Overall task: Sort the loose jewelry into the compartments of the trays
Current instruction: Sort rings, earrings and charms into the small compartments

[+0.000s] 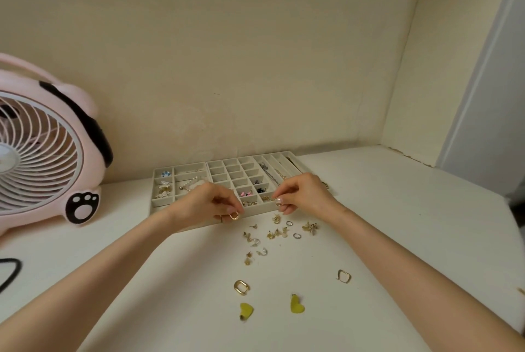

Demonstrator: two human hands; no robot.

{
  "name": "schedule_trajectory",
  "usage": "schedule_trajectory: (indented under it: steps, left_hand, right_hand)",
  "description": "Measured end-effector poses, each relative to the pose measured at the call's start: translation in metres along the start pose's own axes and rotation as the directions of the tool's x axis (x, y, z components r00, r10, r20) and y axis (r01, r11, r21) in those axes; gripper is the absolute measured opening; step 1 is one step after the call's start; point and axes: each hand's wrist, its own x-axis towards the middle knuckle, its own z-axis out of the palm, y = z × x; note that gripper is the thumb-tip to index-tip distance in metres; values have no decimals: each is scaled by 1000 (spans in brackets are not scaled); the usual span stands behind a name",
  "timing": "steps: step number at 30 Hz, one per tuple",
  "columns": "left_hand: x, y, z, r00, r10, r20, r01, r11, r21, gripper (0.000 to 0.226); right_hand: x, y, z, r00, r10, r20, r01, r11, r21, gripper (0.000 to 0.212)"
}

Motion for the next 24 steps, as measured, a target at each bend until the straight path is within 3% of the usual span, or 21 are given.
schedule_trajectory:
  steps: [5, 14, 18, 24]
  left_hand:
    - [-4, -10, 8, 986, -67, 154, 33, 976, 214, 18]
    - [-12, -14, 13, 997, 14, 73, -47, 881, 471, 15]
    - [-28, -1, 15, 981, 156, 118, -191, 894, 406, 9]
    - [-50, 9, 34, 933, 131, 335, -250, 906, 341, 17]
  right_hand:
    - [1, 2, 5, 1000, -15, 12, 16, 997, -70, 11]
    - [0, 5, 13, 998, -44, 37, 48, 993, -104, 11]
    - [2, 6, 11, 999, -45, 13, 46, 994, -98, 11]
    - [15, 4, 3, 995, -53, -80, 45, 995, -94, 8]
